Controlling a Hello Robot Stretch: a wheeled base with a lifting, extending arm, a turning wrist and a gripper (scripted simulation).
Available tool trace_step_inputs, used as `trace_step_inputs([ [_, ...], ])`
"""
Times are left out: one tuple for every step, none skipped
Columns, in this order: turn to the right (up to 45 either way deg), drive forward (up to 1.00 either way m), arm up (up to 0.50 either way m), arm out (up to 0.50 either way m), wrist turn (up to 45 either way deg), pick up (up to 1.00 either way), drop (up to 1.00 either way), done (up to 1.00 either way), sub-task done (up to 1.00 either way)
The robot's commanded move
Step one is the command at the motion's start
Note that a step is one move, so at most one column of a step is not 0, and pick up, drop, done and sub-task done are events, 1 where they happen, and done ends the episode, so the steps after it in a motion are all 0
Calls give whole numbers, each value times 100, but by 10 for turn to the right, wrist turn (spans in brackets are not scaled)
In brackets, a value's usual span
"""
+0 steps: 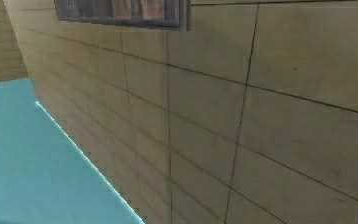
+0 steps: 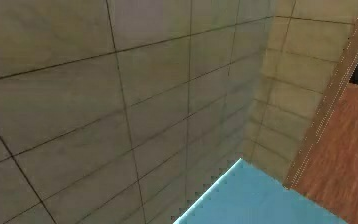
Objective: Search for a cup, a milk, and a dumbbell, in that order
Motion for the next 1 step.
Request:
trace_step_inputs([
  [-390,0,0,0,0,0,0,0,0],
])
